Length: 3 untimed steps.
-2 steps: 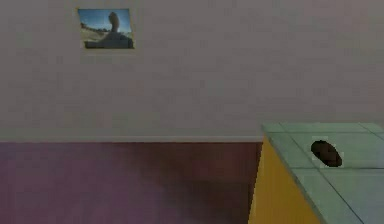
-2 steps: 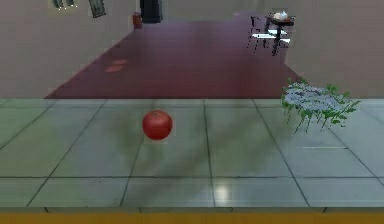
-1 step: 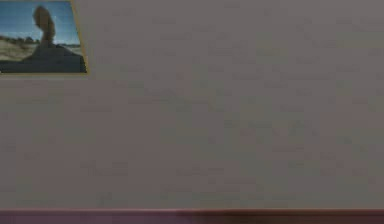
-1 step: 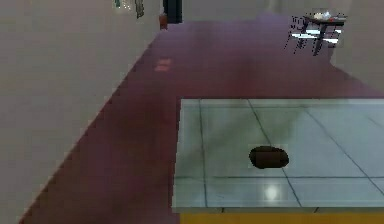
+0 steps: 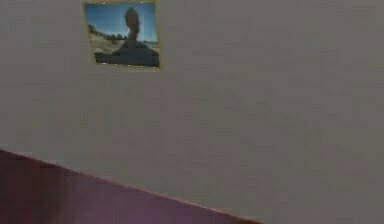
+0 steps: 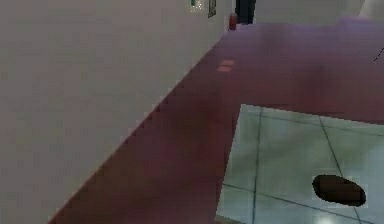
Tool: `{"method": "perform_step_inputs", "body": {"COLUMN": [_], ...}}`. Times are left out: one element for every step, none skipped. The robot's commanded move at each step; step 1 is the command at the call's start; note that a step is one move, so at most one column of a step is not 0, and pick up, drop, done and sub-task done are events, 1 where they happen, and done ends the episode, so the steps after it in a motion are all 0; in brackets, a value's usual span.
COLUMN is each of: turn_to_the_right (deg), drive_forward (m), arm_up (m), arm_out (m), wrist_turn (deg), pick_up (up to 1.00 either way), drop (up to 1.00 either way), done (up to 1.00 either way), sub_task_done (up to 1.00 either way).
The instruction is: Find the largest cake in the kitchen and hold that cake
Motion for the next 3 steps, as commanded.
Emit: {"method": "perform_step_inputs", "body": {"turn_to_the_right": [0.0, 45.0, 9.0], "drive_forward": [0.1, 0.0, 0.0], "arm_up": [0.0, 0.0, 0.0], "arm_out": [0.0, 0.0, 0.0], "wrist_turn": [0.0, 0.0, 0.0], "pick_up": [0.0, 0.0, 0.0], "drop": [0.0, 0.0, 0.0], "done": [0.0, 0.0, 0.0], "sub_task_done": [0.0, 0.0, 0.0]}}
